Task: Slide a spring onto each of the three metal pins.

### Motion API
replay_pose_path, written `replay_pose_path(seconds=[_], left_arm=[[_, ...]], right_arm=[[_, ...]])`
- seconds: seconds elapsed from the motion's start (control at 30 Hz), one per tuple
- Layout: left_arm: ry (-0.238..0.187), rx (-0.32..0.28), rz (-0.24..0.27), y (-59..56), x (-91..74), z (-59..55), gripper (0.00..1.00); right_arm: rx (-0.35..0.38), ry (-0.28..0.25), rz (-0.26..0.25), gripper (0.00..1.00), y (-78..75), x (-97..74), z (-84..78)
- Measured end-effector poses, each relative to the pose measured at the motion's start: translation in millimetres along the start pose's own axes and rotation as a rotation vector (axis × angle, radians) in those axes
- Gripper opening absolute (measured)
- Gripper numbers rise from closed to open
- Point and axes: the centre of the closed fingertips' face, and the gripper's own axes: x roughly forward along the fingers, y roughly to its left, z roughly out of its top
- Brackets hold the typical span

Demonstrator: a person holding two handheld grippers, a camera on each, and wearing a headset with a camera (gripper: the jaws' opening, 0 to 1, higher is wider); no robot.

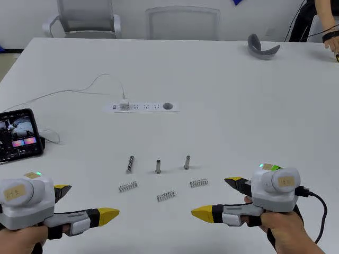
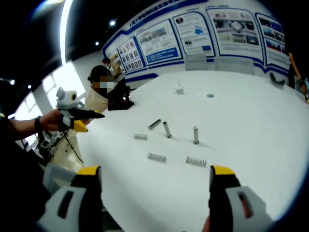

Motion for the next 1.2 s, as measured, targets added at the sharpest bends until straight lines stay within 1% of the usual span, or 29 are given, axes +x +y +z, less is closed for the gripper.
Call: replay_pose_path(seconds=[0.4,0.73,1.2], left_arm=[[0.013,0.005,0.001,8.8,13.2,4.9,0.96],[0.022,0.006,-0.003,12.5,25.8,11.4,0.94],[0.037,0.016,-0.014,17.5,44.5,19.2,0.94]], right_arm=[[0.011,0.012,-0.001,0.93,1.4,1.8,-4.7],[0.018,0.023,-0.008,0.92,1.4,4.7,-10.5],[0.032,0.031,0.001,0.93,6.0,7.9,-13.2]])
